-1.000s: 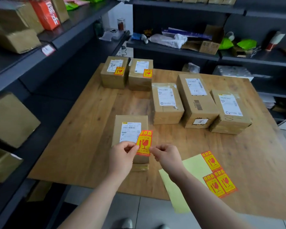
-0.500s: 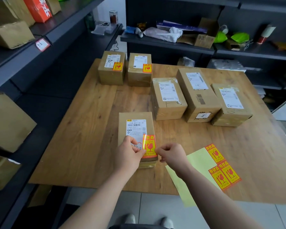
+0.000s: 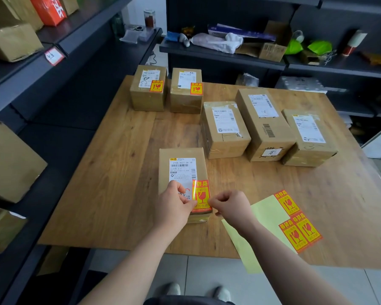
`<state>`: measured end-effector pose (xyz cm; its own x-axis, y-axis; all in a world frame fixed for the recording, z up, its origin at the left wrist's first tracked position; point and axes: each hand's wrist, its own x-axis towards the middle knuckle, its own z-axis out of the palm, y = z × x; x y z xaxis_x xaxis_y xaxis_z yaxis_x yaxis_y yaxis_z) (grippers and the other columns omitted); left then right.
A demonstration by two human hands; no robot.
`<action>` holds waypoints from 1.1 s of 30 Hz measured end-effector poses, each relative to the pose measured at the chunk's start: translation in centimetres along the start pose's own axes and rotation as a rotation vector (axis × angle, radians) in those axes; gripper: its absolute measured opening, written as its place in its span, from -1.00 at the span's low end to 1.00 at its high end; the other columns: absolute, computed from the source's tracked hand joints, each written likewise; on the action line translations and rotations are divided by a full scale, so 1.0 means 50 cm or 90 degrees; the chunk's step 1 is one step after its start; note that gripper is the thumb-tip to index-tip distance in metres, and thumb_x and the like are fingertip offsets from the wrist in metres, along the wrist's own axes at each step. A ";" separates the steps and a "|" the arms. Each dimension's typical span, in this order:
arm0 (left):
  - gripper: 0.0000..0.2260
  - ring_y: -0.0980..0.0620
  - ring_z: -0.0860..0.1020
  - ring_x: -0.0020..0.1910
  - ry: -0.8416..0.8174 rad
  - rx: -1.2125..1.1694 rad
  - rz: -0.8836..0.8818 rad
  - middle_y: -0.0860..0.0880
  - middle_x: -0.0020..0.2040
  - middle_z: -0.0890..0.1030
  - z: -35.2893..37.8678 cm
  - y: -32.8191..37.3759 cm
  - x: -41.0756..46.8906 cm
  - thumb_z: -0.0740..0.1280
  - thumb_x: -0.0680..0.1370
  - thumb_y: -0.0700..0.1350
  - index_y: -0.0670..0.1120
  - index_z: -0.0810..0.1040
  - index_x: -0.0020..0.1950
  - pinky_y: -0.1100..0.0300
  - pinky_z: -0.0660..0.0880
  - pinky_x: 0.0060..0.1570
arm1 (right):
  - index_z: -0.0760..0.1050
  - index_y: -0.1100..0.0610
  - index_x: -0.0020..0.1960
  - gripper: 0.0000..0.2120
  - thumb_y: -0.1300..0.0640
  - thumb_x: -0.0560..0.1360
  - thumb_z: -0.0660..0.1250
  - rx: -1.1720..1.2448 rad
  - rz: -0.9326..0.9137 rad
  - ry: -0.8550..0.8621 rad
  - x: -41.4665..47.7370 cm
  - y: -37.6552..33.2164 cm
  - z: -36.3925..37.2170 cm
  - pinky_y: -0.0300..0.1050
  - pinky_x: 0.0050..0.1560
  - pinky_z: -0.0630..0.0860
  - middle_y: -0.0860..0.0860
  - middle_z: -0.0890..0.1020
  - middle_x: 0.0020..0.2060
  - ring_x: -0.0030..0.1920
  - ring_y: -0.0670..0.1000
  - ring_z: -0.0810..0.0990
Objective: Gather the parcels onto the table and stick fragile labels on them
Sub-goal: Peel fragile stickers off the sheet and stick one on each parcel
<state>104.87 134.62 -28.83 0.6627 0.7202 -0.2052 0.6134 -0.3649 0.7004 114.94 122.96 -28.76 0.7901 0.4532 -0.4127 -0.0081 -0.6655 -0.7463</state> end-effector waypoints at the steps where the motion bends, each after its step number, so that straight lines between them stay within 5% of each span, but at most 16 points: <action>1: -0.71 0.17 0.49 -0.16 0.000 0.001 0.001 0.05 -0.07 0.65 0.000 0.000 0.000 0.49 0.43 -0.05 -0.03 0.38 -0.05 0.38 0.26 -0.43 | 0.63 0.16 -0.26 -0.86 0.14 0.46 0.42 -0.004 -0.001 0.000 0.000 0.000 0.000 -0.04 -0.19 0.65 0.04 0.68 -0.30 -0.31 -0.05 0.64; 30: -0.70 0.15 0.52 -0.26 -0.035 0.017 -0.031 0.03 -0.12 0.61 -0.008 0.006 0.015 0.50 0.41 -0.03 -0.05 0.41 -0.05 0.35 0.29 -0.44 | 0.62 0.17 -0.29 -0.83 0.11 0.44 0.46 -0.016 0.057 -0.043 0.017 -0.012 -0.008 -0.33 -0.53 0.37 -0.03 0.59 -0.43 -0.45 -0.11 0.56; 33: -0.69 0.16 0.53 -0.22 -0.041 -0.012 -0.042 0.05 -0.15 0.62 -0.011 -0.001 0.020 0.51 0.40 -0.02 -0.04 0.41 -0.07 0.30 0.34 -0.40 | 0.61 0.27 -0.27 -0.80 0.14 0.43 0.46 0.008 0.060 -0.036 0.016 -0.003 -0.015 -0.27 -0.50 0.47 0.00 0.57 -0.46 -0.46 -0.08 0.56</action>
<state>105.26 135.68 -28.70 0.6478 0.7024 -0.2951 0.6492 -0.3063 0.6962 116.04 122.98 -28.58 0.7497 0.4216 -0.5101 -0.0890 -0.6996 -0.7090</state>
